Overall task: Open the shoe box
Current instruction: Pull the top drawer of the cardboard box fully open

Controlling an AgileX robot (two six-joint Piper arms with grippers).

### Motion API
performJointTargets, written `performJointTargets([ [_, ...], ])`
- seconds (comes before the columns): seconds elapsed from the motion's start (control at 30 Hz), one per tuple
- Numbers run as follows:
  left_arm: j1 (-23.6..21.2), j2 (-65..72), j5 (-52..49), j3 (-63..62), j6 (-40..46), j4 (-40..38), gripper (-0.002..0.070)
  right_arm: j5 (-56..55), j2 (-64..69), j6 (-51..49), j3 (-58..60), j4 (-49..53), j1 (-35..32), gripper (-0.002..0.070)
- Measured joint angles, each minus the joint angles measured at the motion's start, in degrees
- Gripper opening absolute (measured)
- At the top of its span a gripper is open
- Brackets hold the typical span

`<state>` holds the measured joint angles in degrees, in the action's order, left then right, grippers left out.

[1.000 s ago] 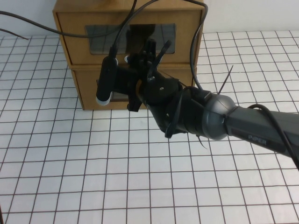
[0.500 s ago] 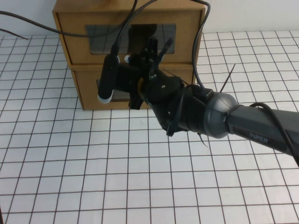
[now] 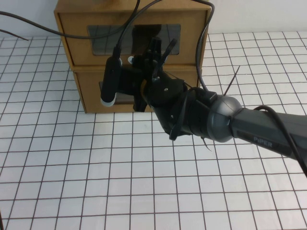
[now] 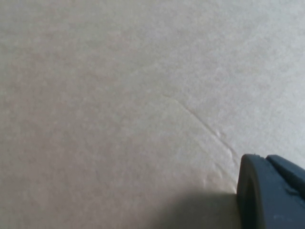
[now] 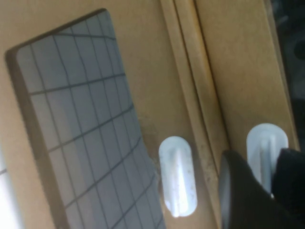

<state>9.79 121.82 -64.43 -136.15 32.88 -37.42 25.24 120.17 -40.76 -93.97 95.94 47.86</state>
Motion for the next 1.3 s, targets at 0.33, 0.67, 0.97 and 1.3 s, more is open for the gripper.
performJointTargets([
  [0.33,-0.1,0.0,0.0,0.0,0.0,0.0,-0.0004,3.4,2.2,0.4,-3.0,-0.3,0.6,0.0151],
  [0.67,-0.1,0.0,-0.1,0.0,0.2,0.0,-0.0004,4.0,2.3,0.6,-3.2,0.2,0.6,0.0015],
  [0.97,-0.1,0.0,-0.2,0.0,0.2,0.0,-0.0004,5.1,2.3,3.9,-3.2,0.1,1.2,0.0013],
  [1.3,-0.1,0.0,-1.0,0.0,0.2,-0.5,-0.0004,7.4,0.2,9.0,-0.7,-5.0,3.0,0.0011],
])
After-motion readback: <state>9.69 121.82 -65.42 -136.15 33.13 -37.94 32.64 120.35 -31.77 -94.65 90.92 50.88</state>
